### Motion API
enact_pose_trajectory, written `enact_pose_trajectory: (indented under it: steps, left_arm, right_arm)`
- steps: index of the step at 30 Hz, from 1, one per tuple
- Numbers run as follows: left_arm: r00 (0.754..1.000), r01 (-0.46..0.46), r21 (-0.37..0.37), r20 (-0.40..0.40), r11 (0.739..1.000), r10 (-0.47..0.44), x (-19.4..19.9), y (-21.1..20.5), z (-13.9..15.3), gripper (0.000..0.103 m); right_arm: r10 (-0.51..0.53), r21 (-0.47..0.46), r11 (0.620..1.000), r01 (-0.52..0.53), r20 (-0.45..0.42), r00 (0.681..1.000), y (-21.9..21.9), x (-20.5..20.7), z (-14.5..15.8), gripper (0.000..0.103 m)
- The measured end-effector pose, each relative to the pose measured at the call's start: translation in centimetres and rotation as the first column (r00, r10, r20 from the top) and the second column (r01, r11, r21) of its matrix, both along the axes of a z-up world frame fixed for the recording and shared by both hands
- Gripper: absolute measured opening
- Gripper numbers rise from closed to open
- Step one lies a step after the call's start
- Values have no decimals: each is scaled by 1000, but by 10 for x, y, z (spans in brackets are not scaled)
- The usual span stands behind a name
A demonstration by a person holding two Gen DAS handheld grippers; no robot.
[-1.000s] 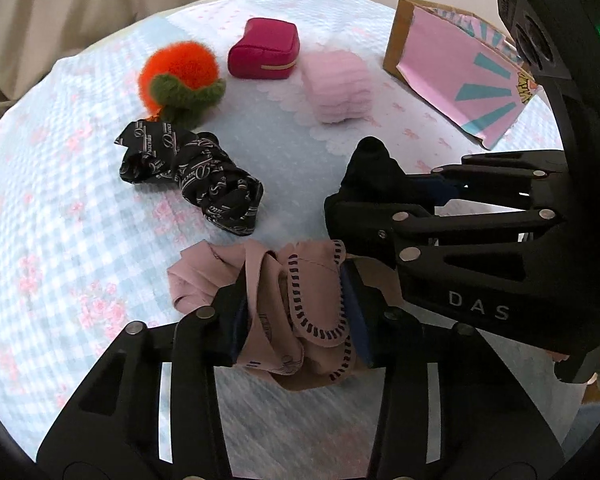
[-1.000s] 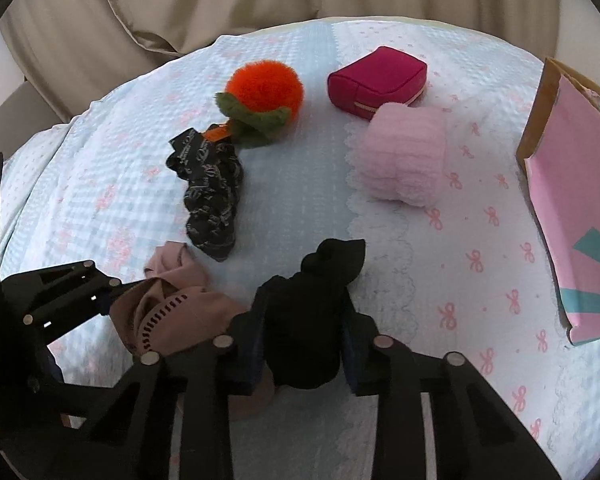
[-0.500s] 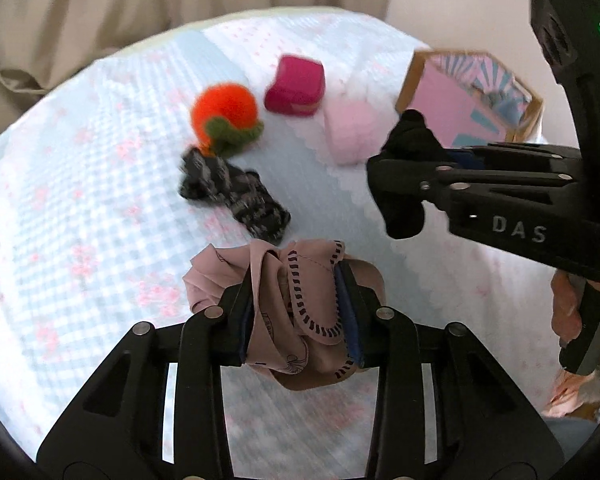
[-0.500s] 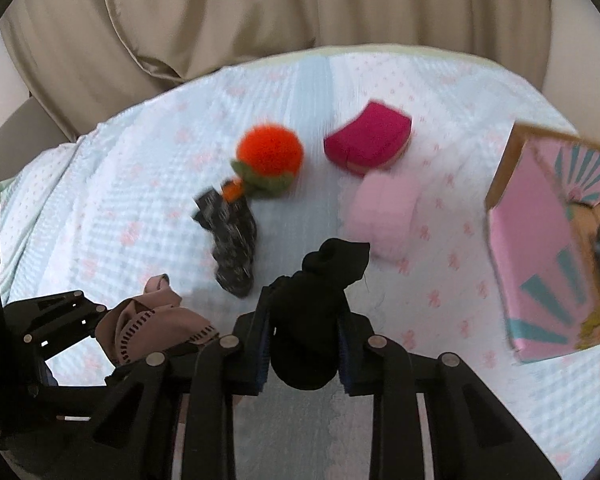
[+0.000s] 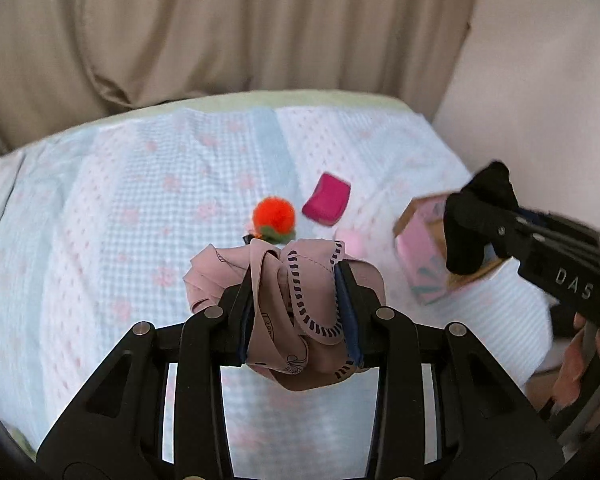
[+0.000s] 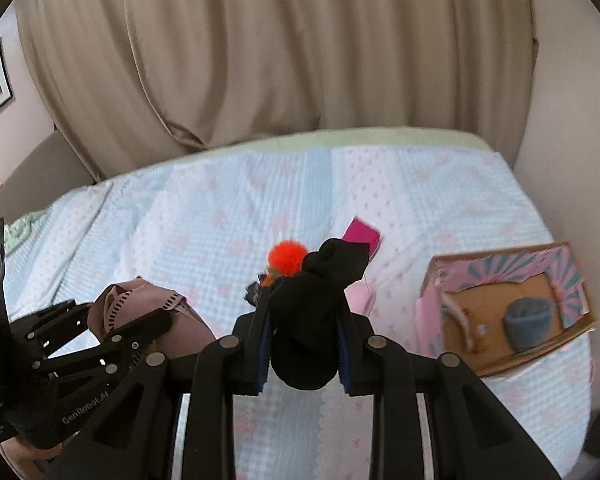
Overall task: Organize soft objects
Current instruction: 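Carry the pink sock and black sock into the box and release both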
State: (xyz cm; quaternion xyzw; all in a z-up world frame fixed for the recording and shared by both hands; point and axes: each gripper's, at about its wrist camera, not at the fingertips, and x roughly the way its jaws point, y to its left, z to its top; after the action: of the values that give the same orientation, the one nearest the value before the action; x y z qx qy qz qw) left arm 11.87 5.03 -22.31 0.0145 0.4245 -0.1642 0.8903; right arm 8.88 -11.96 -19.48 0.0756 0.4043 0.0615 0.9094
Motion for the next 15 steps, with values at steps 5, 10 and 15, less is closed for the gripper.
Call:
enact_pose_trajectory:
  steps: [5, 10, 15]
  left_arm:
    - [998, -60, -19, 8, 998, 60, -26, -16, 47, 32]
    - [997, -56, -24, 60, 998, 57, -46, -51, 85, 32]
    - [996, -28, -37, 89, 999, 32, -50, -101, 105, 32]
  right_arm:
    - [-9, 15, 1000, 8, 24, 1000, -21, -23, 43, 25]
    - [-8, 16, 1000, 7, 44, 999, -56, -42, 71, 25]
    - [-38, 16, 999, 37, 61, 997, -102, -54, 82, 25]
